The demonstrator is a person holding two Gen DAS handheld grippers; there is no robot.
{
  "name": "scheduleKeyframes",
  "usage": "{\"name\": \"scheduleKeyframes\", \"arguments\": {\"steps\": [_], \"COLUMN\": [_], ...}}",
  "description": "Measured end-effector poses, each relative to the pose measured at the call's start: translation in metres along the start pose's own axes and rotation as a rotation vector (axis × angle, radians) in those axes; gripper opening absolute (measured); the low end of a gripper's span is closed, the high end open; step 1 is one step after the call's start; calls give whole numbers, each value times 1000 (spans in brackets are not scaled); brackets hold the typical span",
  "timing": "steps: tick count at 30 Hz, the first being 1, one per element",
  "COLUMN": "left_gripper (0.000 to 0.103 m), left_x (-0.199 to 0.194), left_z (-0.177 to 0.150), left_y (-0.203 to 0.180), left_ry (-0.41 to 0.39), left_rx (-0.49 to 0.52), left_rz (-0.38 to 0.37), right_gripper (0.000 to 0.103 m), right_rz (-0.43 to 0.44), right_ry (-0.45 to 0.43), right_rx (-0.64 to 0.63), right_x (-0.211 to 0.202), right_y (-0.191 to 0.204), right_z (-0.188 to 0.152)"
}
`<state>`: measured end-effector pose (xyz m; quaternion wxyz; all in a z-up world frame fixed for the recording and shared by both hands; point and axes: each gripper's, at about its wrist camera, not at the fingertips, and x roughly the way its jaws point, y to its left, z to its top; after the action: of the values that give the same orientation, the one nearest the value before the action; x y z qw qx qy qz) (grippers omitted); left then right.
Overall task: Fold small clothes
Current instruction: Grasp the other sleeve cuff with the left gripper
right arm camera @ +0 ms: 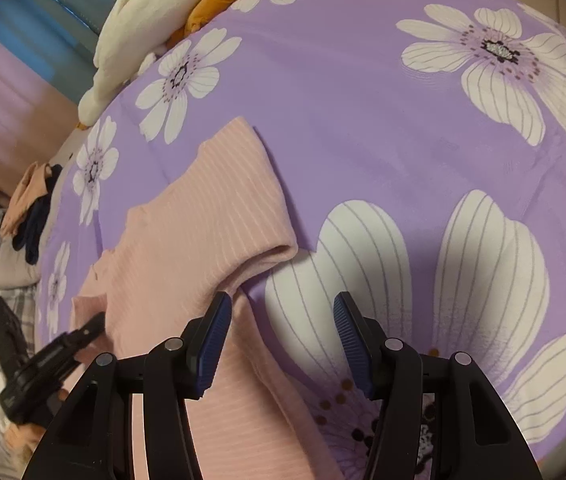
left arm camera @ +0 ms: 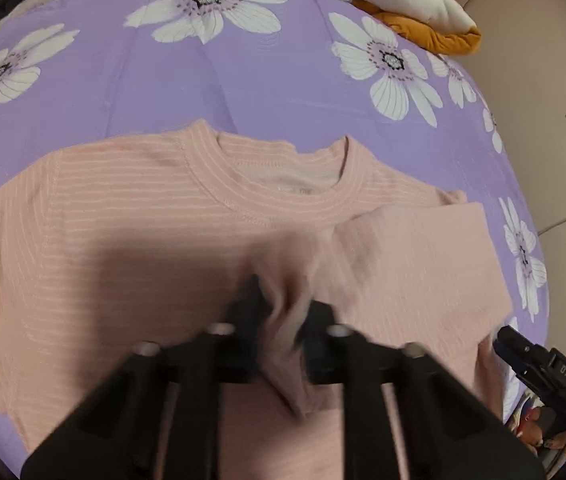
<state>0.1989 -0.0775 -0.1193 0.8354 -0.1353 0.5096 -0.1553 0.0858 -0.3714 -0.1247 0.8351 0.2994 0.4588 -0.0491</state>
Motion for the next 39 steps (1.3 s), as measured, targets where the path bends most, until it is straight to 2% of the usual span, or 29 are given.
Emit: {"name": "scheduleKeyframes", "arguments": {"steps": [2,5,9,16,20,27,33,36,39], "left_gripper": [6,6,5,5,5,5,5,5,5], "left_x": [-5,-25,-65,-109,-126,-144,-153,-152,-149], "left_z": [0,2,10,23,27,23,17,15,10], "left_y": [3,-3,-7,3,16,40,52,60,73], "left_ry": [-9,-76,-165,-258,-301,-314,-323,-308,-293], "left_rx": [-31,-10,-14,-42,-64,-95,-115,-132,-168], "left_rz": [-18,12,-46,-30,11,49,50,87,89], "right_gripper": [56,56,56,56,52,49,49,48,48], "right_rz": [6,8,21,15,11,4,-1,-5,-8], "right_ry": [5,8,10,12,20,26,27,26,26], "right_rx": [-6,-20,-20,-24,-42,-55,-62,-63,-68], "right_x": [2,3,3,5,6,10,10,10,10], "right_y": [1,3,3,8,13,18,22,22,23], "right_z": [-1,-2,0,-1,-2,-5,-6,-6,-7]}}
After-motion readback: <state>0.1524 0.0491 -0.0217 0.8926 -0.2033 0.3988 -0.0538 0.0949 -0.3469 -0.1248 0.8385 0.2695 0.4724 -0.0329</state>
